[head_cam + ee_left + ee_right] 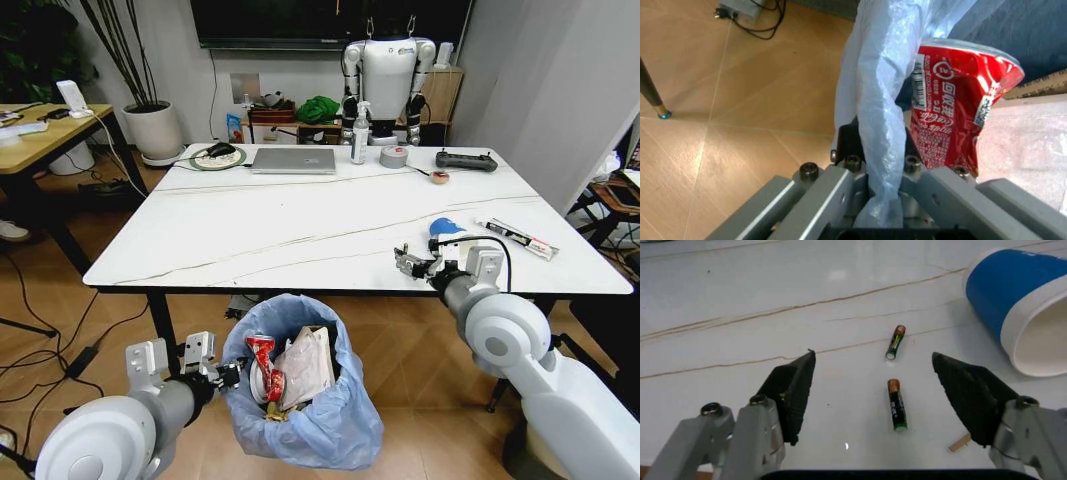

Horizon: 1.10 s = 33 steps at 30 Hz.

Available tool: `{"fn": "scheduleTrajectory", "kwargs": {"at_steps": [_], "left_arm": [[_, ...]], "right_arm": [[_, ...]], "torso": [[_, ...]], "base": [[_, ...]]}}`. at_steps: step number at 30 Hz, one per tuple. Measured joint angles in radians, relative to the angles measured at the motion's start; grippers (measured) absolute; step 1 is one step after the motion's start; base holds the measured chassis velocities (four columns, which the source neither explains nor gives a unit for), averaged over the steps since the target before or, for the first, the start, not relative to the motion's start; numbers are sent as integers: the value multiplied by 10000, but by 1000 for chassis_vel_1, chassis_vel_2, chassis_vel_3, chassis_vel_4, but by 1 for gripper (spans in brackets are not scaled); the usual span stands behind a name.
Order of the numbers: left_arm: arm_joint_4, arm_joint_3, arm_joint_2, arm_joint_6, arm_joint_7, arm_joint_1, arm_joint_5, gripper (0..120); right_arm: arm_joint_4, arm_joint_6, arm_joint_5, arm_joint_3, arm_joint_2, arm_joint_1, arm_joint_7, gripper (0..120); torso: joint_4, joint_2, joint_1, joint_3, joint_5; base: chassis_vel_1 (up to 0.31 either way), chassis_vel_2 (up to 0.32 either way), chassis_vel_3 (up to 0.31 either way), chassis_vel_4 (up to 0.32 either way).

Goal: Pick up the trash bin and place the trash from the table into it.

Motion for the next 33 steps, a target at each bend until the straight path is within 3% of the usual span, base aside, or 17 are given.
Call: {"fn": "scheduleTrajectory", "kwargs": {"at_steps": [8,18,33], "left_arm": [[0,0,-48,0,0,30,15,0],[0,1,-69,0,0,50,69,0],[0,-30,-107,0,5,-3,64,0]], "right_arm": [[-179,6,73,-25,-35,-221,20,47],[-233,47,41,-59,-54,-363,12,34],[-654,120,-104,-442,-27,-122,28,34]], "torso": [[-1,0,0,0,0],[0,0,0,0,0],[0,0,0,0,0]], "base": [[0,0,0,0],[0,0,0,0],[0,0,0,0]]}}
